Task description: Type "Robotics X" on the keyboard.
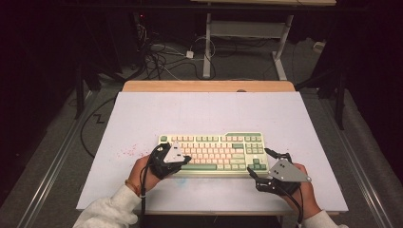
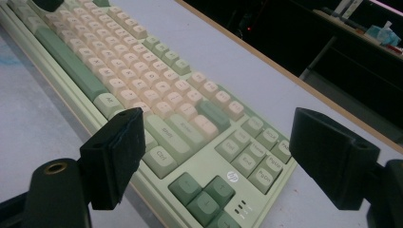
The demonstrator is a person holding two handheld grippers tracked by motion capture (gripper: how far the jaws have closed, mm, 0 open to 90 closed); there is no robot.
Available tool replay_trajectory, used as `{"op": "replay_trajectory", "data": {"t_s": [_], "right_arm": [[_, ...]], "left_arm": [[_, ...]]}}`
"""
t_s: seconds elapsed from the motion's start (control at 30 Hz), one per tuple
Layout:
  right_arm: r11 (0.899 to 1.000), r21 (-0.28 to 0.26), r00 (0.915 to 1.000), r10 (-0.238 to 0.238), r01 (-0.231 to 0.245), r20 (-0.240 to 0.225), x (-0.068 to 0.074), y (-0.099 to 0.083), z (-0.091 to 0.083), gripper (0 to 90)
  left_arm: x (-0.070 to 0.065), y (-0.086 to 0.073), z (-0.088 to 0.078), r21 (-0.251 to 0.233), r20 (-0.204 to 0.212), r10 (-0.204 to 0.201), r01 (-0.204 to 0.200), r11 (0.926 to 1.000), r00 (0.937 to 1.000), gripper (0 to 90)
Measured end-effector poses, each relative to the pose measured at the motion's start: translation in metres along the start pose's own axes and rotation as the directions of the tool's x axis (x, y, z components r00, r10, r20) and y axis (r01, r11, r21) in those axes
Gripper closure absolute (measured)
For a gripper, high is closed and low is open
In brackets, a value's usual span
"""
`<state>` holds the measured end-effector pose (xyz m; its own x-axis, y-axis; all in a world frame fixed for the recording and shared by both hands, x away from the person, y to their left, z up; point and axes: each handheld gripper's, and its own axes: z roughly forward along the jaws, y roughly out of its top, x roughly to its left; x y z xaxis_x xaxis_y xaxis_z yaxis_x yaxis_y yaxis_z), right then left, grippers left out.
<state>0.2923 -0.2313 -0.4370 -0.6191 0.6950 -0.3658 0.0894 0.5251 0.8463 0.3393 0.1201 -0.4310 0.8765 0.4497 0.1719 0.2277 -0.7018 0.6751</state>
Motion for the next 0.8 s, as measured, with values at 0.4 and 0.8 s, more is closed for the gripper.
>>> {"op": "replay_trajectory", "data": {"t_s": [0.4,0.8], "right_arm": [[1.000,0.024,0.9998,-0.018,0.018,-0.012,0.002,-0.003,0.004,19.7],[0.999,0.039,0.9996,-0.026,0.026,-0.011,0.002,-0.004,0.005,19.8]], "left_arm": [[0.000,0.019,0.028,0.059,0.034,0.013,-0.015,0.9981,0.9993,87.5],[-0.001,0.022,0.046,0.104,0.015,0.014,-0.016,0.9945,0.9998,87.8]]}}
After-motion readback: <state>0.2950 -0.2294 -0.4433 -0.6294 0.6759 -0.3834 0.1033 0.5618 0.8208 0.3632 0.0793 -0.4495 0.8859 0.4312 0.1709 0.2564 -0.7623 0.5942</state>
